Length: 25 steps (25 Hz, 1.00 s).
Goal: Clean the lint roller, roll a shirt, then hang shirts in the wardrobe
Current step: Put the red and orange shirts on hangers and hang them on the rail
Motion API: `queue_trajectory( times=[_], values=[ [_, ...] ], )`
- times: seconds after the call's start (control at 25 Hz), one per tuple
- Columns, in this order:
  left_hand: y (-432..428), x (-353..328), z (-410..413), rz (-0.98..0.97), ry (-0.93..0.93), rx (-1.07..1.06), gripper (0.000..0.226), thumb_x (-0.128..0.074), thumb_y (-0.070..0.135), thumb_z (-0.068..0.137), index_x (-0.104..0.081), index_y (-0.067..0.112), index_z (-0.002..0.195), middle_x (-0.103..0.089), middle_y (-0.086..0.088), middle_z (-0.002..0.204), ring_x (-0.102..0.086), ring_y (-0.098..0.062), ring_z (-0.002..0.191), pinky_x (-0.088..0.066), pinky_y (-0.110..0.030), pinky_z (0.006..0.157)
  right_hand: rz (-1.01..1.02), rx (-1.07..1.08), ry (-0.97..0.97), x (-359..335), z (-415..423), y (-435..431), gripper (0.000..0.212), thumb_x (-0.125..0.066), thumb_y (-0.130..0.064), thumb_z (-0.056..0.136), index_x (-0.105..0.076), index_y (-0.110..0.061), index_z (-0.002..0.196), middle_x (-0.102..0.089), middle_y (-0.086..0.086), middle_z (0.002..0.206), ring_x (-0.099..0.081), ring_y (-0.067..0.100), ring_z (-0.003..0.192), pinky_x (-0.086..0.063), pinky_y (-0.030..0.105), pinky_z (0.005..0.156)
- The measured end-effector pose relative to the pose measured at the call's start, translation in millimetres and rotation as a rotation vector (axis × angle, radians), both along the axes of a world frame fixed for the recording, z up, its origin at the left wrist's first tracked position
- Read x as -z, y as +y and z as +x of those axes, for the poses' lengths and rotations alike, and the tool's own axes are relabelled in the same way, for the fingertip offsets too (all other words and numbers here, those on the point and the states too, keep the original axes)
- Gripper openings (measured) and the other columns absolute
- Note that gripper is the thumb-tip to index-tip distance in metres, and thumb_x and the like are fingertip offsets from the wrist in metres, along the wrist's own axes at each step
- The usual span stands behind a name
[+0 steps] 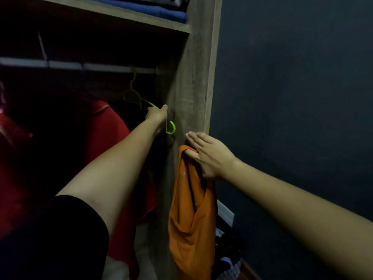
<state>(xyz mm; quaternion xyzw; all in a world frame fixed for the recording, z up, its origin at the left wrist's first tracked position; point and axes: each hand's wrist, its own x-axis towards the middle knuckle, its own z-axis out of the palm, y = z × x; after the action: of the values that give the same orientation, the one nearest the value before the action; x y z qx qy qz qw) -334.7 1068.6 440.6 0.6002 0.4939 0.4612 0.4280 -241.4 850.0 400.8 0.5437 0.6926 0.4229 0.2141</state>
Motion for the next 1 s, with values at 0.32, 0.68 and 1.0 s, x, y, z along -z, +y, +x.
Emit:
queue_trajectory(
  times=[0.32,0.68,1.0],
  values=[
    [-18.9,-19.8,5.4,0.002,-0.315,0.130,0.009,-0.060,0.005,0.085,-0.051,0.007,0.081,-0.058,-0.009,0.076,-0.065,-0.010,0.057,-0.051,-0.028,0.059,0.015,-0.001,0.022,2.4,0.1,0.2,0.073,-0.031,-0.046,0.090,-0.004,-0.012,0.148,0.002,0.027,0.155,0.000,0.034,0.146,0.003,0.042,0.118],
    [-103.3,-36.2,-28.8,0.020,-0.497,0.179,0.042,-0.032,-0.005,0.091,-0.032,0.011,0.130,-0.045,0.000,0.078,-0.051,-0.004,0.058,-0.036,-0.024,0.055,-0.036,0.037,0.153,-4.0,-9.7,-6.5,0.078,-0.040,-0.047,0.087,-0.012,-0.008,0.147,-0.003,0.025,0.155,-0.002,0.033,0.146,0.002,0.040,0.118],
    [-181.0,-16.5,-126.6,0.093,-0.332,-0.042,0.026,-0.040,0.019,0.091,-0.048,0.020,0.066,-0.034,0.002,0.055,-0.033,-0.010,0.039,-0.024,-0.019,0.040,0.005,-0.063,0.400,-11.3,-27.3,-8.6,0.072,-0.054,-0.041,0.077,-0.034,-0.006,0.136,-0.041,0.017,0.139,-0.043,0.033,0.126,-0.025,0.041,0.110]
  ],
)
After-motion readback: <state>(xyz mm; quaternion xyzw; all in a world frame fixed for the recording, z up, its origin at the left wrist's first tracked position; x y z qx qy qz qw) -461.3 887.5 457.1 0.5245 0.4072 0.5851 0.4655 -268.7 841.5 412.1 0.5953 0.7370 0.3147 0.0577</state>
